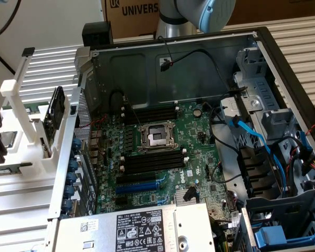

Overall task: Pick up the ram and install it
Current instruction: 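Pick up the ram and move it above insertion slot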

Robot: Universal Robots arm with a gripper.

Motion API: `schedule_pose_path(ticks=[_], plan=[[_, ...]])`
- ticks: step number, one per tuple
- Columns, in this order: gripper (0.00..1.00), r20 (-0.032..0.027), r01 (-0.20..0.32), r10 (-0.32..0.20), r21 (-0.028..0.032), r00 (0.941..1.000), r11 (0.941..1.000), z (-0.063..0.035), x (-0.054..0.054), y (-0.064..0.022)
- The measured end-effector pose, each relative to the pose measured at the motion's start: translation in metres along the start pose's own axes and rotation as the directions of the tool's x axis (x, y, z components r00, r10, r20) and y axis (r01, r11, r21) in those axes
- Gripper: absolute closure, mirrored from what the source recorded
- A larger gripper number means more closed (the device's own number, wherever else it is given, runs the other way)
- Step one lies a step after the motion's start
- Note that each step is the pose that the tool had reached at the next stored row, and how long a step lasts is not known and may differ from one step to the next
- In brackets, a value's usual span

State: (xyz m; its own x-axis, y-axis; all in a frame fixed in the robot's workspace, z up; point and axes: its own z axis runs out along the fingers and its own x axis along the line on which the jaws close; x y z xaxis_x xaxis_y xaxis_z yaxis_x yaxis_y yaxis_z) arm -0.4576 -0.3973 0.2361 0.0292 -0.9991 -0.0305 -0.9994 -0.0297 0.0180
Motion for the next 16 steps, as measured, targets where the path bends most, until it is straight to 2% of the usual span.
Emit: schedule_pose_path(ticks=[11, 13, 15, 16], plan=[[0.76, 0.0, 0.0, 0.0, 0.0009, 1.0, 1.0, 0.0085, -0.001, -0.0045], [0.76, 0.0005, -0.004, 0.004, 0.0033, 1.0, 1.0, 0.0103, -0.002, -0.0046], [0.76, 0.0013, -0.009, 0.009, 0.0083, 1.0, 0.9999, 0.012, -0.003, -0.0046], [0.76, 0.0013, -0.013, 0.013, 0.0157, 0.9999, 0.9998, 0.0132, -0.005, -0.0046]])
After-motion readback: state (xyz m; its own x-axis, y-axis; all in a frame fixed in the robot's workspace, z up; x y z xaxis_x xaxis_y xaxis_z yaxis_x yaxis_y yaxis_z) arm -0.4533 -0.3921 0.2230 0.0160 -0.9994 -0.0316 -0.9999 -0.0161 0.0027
